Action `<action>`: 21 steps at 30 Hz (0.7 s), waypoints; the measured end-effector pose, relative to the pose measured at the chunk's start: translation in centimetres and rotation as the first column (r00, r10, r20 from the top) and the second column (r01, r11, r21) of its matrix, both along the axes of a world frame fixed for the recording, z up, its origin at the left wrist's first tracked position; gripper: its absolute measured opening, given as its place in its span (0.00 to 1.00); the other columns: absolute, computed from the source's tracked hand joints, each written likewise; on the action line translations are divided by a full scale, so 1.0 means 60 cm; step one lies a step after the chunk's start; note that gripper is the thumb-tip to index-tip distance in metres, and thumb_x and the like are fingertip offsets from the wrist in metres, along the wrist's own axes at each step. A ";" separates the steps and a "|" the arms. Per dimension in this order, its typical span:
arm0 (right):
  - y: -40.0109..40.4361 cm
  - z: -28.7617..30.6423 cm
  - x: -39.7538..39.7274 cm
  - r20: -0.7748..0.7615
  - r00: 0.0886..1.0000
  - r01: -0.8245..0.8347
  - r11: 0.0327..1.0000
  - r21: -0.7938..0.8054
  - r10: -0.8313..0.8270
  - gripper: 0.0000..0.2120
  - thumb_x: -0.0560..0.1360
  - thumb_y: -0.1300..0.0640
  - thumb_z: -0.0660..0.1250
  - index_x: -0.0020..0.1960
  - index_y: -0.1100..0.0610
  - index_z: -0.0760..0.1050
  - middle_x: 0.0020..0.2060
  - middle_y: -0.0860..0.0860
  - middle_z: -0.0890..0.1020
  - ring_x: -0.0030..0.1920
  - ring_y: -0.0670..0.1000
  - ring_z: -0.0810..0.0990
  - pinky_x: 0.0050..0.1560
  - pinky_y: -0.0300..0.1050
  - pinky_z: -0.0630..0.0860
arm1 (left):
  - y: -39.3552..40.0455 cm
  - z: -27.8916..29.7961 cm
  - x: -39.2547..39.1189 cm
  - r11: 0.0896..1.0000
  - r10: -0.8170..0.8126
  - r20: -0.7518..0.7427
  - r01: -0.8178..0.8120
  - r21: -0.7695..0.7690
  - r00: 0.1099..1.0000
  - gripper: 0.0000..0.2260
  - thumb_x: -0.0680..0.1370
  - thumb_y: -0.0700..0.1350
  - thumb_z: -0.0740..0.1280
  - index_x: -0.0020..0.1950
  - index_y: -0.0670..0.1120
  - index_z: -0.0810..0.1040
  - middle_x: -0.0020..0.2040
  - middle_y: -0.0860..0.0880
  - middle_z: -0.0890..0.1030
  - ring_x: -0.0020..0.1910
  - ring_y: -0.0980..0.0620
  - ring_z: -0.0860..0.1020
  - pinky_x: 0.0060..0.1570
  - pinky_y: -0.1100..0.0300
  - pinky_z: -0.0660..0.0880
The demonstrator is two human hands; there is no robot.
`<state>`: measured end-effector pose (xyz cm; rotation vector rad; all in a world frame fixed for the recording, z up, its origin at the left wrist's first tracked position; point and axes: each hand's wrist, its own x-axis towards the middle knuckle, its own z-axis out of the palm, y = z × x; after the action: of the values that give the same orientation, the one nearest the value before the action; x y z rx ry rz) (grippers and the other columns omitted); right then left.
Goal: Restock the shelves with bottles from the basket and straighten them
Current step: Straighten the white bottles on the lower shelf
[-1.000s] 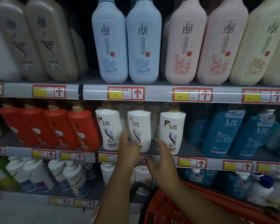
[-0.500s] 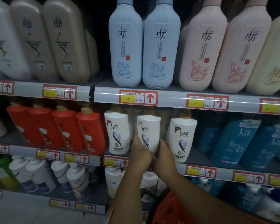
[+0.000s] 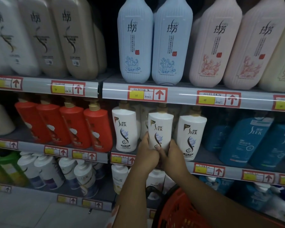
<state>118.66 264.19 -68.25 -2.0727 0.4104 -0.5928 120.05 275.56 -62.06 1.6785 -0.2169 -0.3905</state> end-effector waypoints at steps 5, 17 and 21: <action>0.004 0.005 -0.003 -0.020 1.000 0.008 1.000 -0.023 -0.009 0.12 0.79 0.56 0.69 0.60 0.55 0.72 0.55 0.52 0.81 0.55 0.50 0.79 0.58 0.51 0.78 | 0.008 -0.004 0.002 0.999 -0.033 -0.015 0.033 -0.013 0.999 0.36 0.72 0.26 0.60 0.66 0.65 0.66 0.60 0.57 0.78 0.63 0.50 0.76 0.63 0.44 0.77; 0.063 -0.023 -0.055 0.161 0.987 0.016 0.979 -0.205 0.018 0.38 0.77 0.63 0.68 0.80 0.56 0.52 0.80 0.53 0.55 0.80 0.49 0.54 0.77 0.40 0.56 | 0.057 -0.016 0.024 0.946 0.294 0.138 -0.267 -0.184 0.946 0.21 0.77 0.27 0.62 0.52 0.53 0.77 0.52 0.51 0.81 0.56 0.51 0.80 0.56 0.63 0.74; 0.101 -0.023 -0.062 0.203 0.968 -0.088 0.956 -0.280 0.149 0.35 0.78 0.64 0.67 0.80 0.57 0.55 0.80 0.50 0.58 0.80 0.44 0.54 0.75 0.29 0.50 | 0.083 -0.008 0.026 0.765 0.602 0.006 -0.575 -0.290 0.799 0.17 0.76 0.31 0.63 0.56 0.51 0.78 0.54 0.54 0.80 0.55 0.53 0.78 0.53 0.62 0.74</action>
<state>114.96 270.24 -69.61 -2.2377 0.0751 -0.8352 121.63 280.56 -62.55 1.3972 0.1879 0.1985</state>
